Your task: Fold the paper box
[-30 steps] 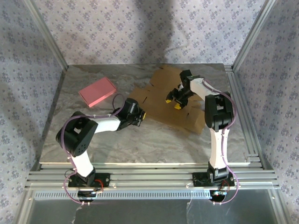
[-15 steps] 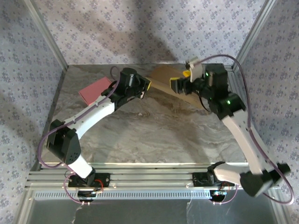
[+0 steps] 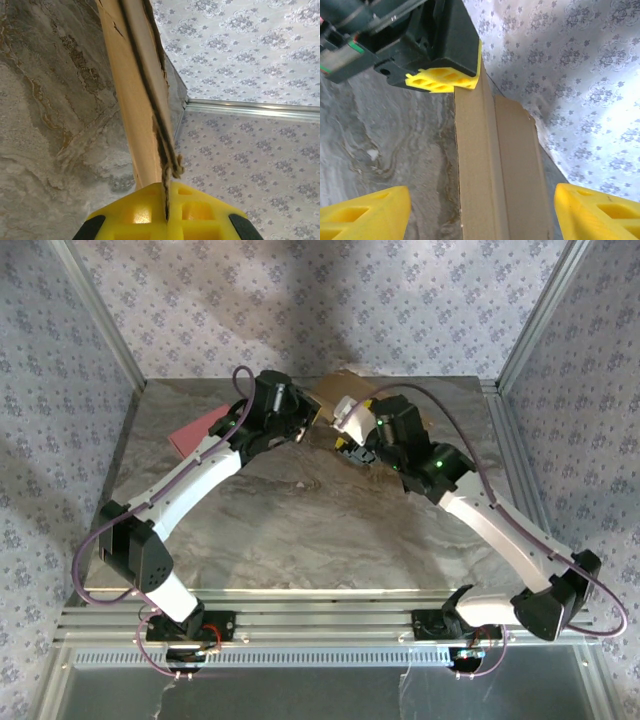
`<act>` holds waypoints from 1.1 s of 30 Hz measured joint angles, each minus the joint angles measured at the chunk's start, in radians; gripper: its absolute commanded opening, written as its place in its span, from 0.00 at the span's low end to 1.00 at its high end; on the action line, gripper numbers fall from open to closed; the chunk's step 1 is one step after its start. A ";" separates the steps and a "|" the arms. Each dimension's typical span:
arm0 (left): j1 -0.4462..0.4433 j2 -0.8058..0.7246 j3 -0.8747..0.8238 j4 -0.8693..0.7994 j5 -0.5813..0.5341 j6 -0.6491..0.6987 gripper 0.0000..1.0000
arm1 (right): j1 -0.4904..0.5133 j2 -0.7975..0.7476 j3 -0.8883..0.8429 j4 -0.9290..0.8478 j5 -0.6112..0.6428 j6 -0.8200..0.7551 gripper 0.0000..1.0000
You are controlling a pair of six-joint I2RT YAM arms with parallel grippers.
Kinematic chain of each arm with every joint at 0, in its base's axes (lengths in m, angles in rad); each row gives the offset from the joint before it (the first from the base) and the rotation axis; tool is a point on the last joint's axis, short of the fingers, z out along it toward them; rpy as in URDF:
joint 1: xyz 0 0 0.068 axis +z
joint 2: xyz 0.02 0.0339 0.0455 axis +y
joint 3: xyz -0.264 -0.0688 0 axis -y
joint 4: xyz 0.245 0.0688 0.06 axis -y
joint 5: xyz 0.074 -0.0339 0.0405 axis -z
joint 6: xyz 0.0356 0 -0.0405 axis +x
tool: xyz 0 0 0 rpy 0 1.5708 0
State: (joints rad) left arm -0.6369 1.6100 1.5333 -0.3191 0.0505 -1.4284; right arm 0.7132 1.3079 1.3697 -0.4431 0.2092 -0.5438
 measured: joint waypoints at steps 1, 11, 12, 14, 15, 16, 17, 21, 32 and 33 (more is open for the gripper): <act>-0.001 0.000 0.003 -0.003 0.000 0.003 0.00 | 0.008 0.010 0.000 0.002 0.026 -0.014 0.75; -0.001 -0.022 0.013 -0.029 0.000 0.021 0.00 | 0.048 0.141 0.000 0.090 0.257 -0.143 0.50; -0.001 -0.025 0.014 -0.031 0.000 0.023 0.00 | 0.048 0.157 0.000 0.101 0.275 -0.155 0.45; -0.001 -0.029 0.019 -0.031 0.000 0.023 0.00 | 0.048 0.181 0.000 0.116 0.298 -0.176 0.34; -0.001 -0.031 0.023 -0.032 0.000 0.023 0.00 | 0.048 0.193 0.000 0.123 0.311 -0.183 0.27; -0.001 -0.034 0.027 -0.035 0.000 0.023 0.00 | 0.048 0.201 0.000 0.128 0.319 -0.195 0.18; -0.001 -0.036 0.031 -0.038 -0.003 0.026 0.00 | 0.048 0.208 0.000 0.136 0.329 -0.204 0.10; 0.000 -0.038 0.058 -0.063 -0.017 0.044 0.30 | 0.053 0.211 0.013 0.163 0.357 -0.232 0.00; 0.117 -0.173 0.349 -0.183 -0.142 0.276 0.75 | 0.012 0.195 0.348 0.026 0.209 -0.182 0.00; 0.143 -0.206 0.351 -0.186 -0.168 0.293 0.75 | 0.006 0.186 0.386 0.003 0.179 -0.163 0.00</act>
State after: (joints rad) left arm -0.4938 1.4036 1.8847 -0.5049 -0.1177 -1.1355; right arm 0.7189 1.4940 1.7557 -0.4400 0.3885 -0.7067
